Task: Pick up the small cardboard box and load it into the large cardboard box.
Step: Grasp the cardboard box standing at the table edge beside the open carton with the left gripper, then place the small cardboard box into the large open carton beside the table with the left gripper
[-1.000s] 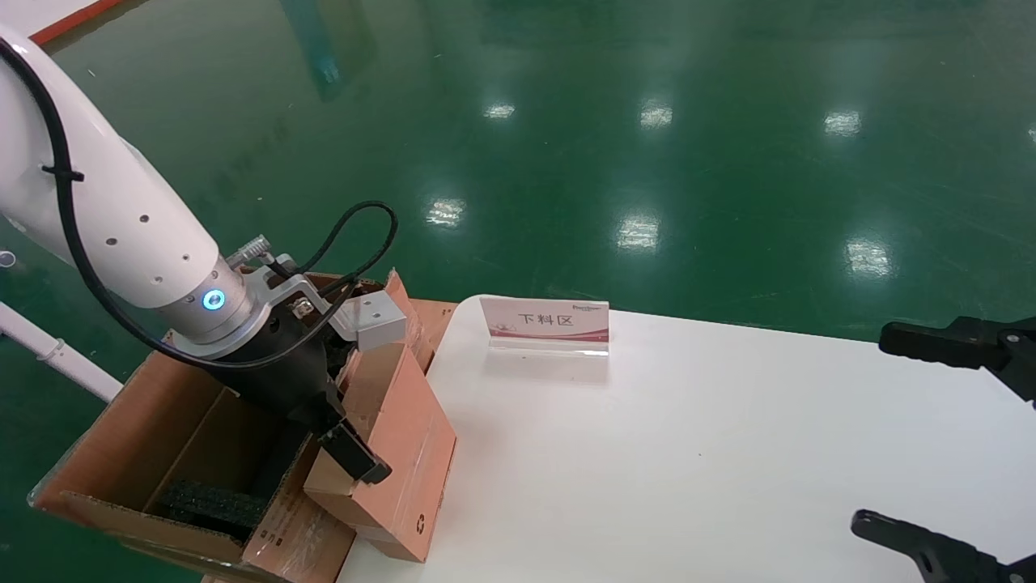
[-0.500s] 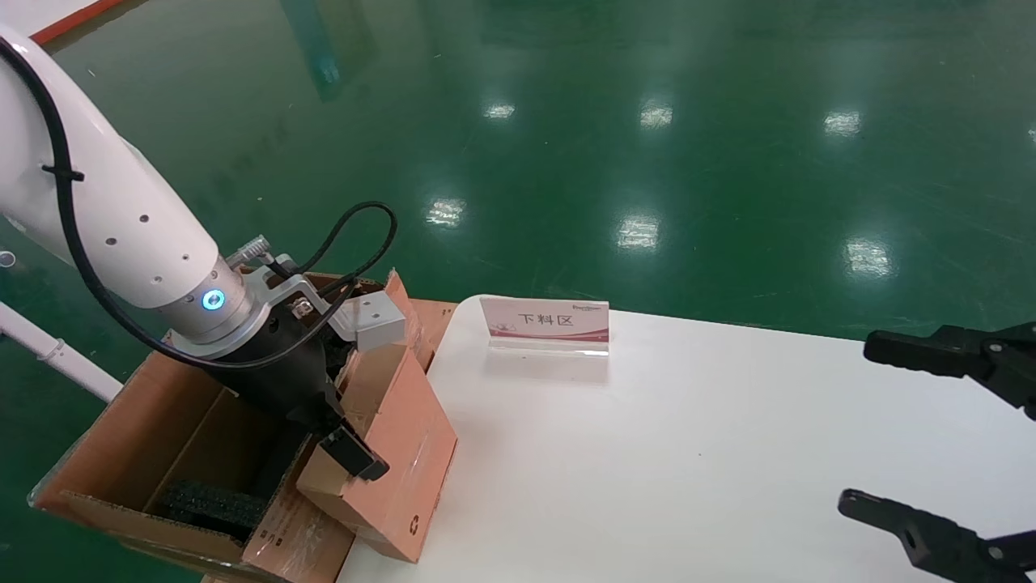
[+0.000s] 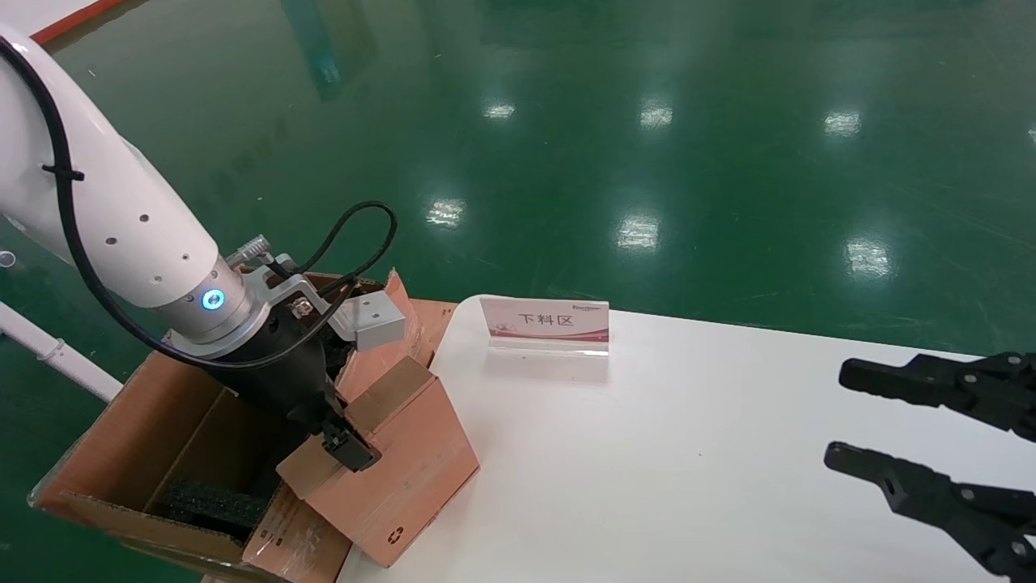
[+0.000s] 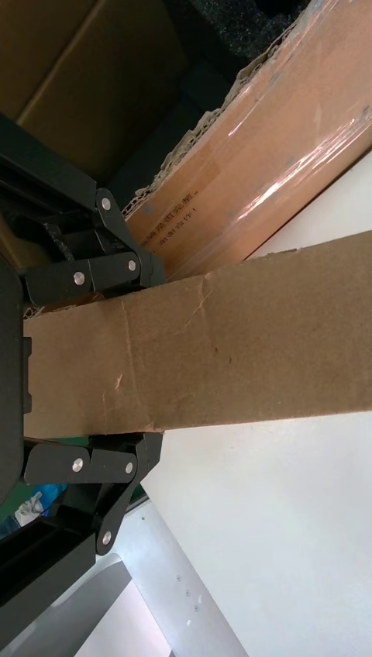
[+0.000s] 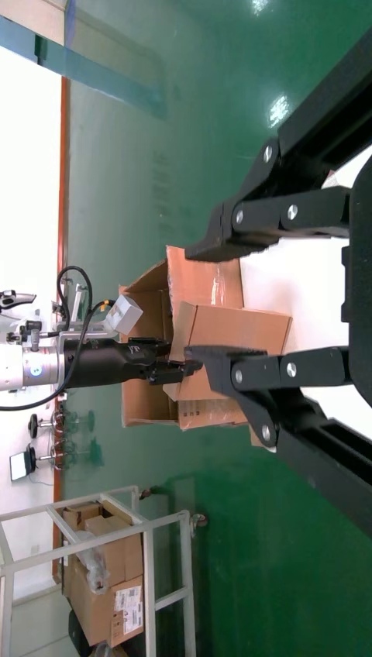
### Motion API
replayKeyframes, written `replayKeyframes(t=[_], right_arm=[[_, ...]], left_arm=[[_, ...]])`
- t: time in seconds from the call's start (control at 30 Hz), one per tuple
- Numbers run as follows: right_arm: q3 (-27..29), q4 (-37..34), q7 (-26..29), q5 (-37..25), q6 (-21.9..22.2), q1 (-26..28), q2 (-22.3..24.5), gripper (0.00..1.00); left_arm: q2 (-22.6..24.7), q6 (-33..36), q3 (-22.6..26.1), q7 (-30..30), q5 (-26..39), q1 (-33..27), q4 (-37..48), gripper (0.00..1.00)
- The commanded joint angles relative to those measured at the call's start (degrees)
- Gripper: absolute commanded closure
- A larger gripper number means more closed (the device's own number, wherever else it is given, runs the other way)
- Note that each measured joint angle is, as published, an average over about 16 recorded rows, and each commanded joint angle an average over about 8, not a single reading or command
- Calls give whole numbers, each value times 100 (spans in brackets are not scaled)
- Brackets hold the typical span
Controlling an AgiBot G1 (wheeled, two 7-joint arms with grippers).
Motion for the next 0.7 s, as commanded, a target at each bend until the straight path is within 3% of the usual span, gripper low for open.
replayKeyframes(t=[0.03,0.37,0.7], right_arm=[[0,0,0,0,0,0,0,100],[-4,-4,-3,1,-1,2,0,100],[-7,-5,-5,4,0,4,1,100]], left_arm=[[12,4,13,-8,15,12,2,100],[-321,-81,-429,274,-376,-534,91,100],[-627,333,-965,854,-456,-1687,699,100]])
